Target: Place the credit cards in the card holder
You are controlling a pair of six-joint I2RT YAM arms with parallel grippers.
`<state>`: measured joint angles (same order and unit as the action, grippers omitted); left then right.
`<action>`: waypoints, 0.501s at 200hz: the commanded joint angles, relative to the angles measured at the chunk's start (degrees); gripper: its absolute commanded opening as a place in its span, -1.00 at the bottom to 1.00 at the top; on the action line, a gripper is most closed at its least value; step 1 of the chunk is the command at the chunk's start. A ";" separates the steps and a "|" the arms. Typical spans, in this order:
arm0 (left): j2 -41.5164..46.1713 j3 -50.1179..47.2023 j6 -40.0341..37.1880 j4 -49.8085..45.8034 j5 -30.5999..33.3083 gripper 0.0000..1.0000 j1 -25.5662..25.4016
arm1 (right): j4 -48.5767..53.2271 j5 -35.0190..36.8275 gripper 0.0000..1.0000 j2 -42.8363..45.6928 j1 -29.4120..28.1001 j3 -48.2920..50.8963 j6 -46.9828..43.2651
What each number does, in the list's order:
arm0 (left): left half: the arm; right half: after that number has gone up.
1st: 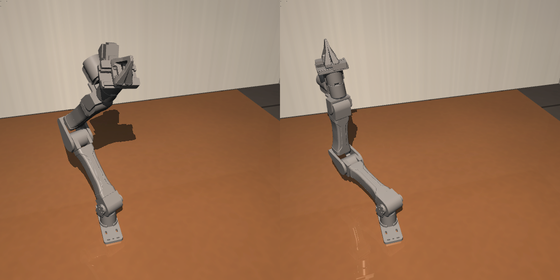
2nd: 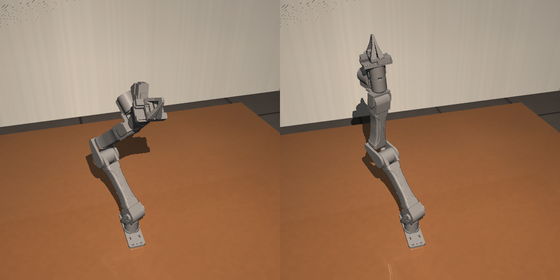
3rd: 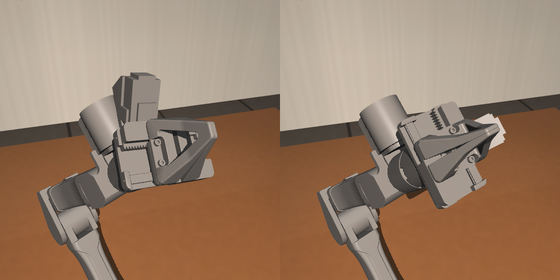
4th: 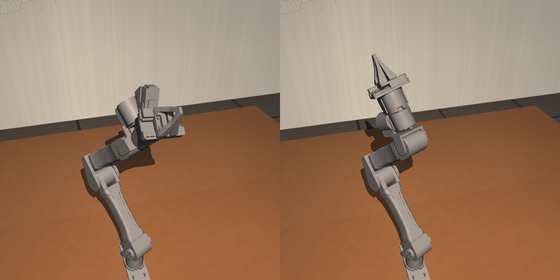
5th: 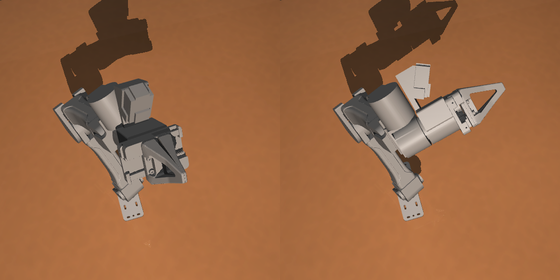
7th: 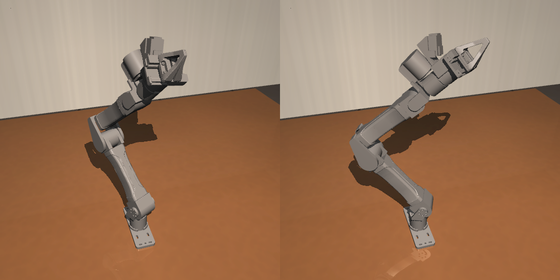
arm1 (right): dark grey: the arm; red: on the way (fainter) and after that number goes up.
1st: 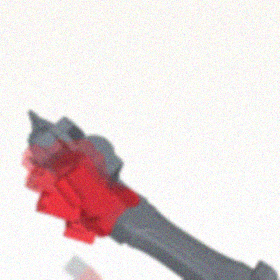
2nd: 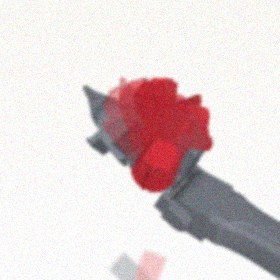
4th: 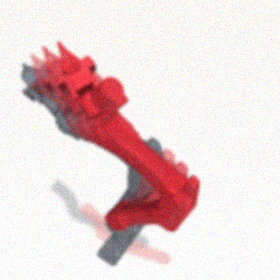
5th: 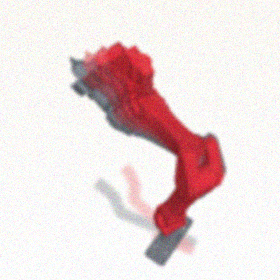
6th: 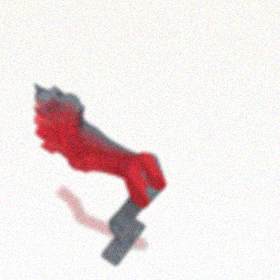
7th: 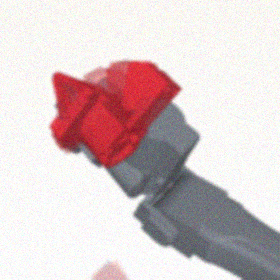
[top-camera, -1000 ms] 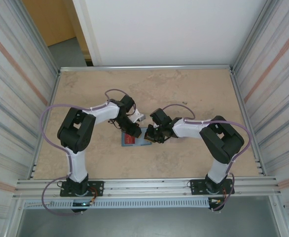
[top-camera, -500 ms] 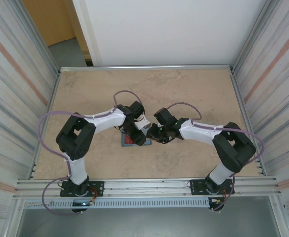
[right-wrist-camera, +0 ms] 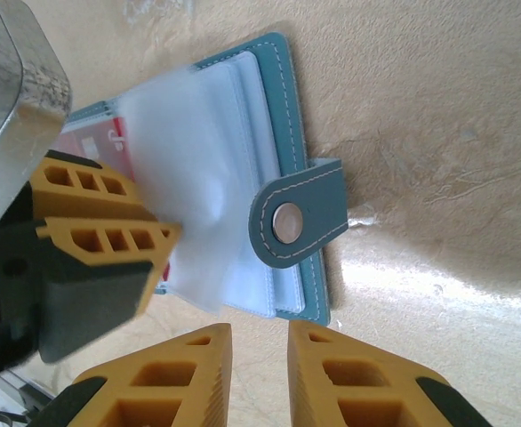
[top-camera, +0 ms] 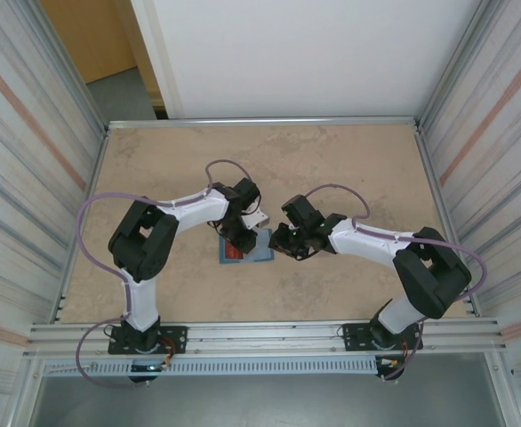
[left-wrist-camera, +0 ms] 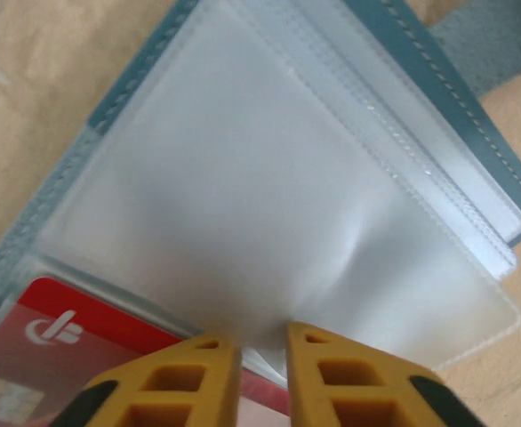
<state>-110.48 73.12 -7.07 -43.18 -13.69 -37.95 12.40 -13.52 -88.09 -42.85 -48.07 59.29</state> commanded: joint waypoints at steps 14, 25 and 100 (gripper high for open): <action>-2.68 -2.22 -0.63 1.34 -1.30 -0.89 0.23 | -0.19 -0.41 -0.56 -1.39 -0.42 -0.53 -1.45; -2.56 -2.20 -0.75 1.25 -1.97 -0.97 0.25 | -0.47 -0.63 -0.56 -1.80 -0.53 -0.78 -1.45; -1.67 -2.98 -0.42 1.83 -6.16 -0.98 2.79 | -10.65 -6.15 -0.57 -6.51 -0.38 -1.35 2.45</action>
<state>-110.48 72.05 -7.44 -41.95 -18.74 -35.55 6.96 -16.60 -92.14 -43.16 -48.10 59.59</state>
